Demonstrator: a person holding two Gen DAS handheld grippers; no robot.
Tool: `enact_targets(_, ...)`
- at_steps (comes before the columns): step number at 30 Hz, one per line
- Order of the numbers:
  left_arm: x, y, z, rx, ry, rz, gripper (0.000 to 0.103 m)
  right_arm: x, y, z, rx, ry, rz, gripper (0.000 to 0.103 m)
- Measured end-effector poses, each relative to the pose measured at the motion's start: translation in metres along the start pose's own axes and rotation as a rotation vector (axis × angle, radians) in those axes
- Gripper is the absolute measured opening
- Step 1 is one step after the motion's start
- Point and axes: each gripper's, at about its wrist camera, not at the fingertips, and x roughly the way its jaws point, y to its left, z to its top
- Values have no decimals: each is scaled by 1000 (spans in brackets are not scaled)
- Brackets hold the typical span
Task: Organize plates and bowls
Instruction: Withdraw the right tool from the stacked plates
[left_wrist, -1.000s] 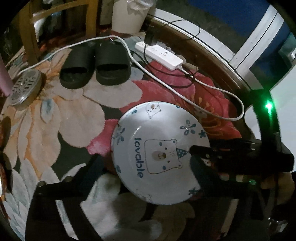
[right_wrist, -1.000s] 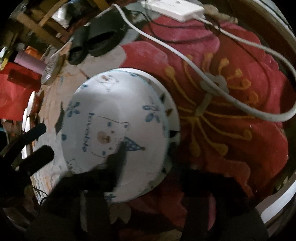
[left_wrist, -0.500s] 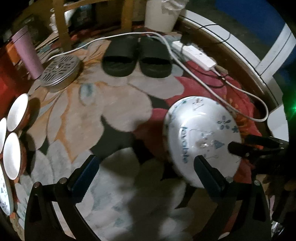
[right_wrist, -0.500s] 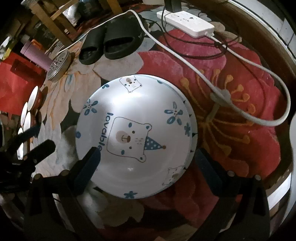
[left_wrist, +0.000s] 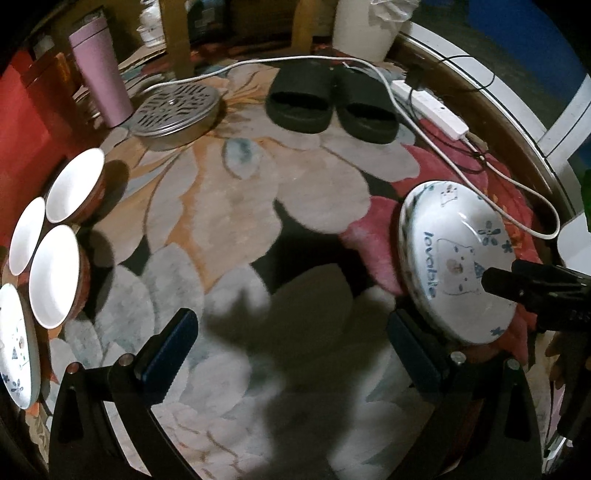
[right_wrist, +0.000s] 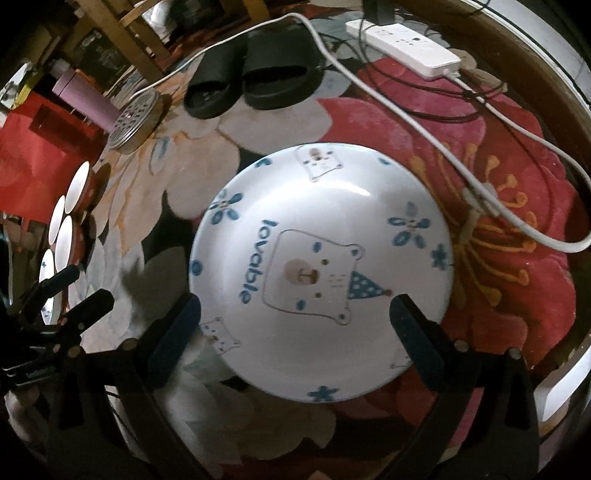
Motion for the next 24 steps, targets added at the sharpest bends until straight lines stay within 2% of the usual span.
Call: enact_targets(24, -12, 67, -30, -82, 10, 58, 102, 22, 58, -7, -69, 37, 35, 103)
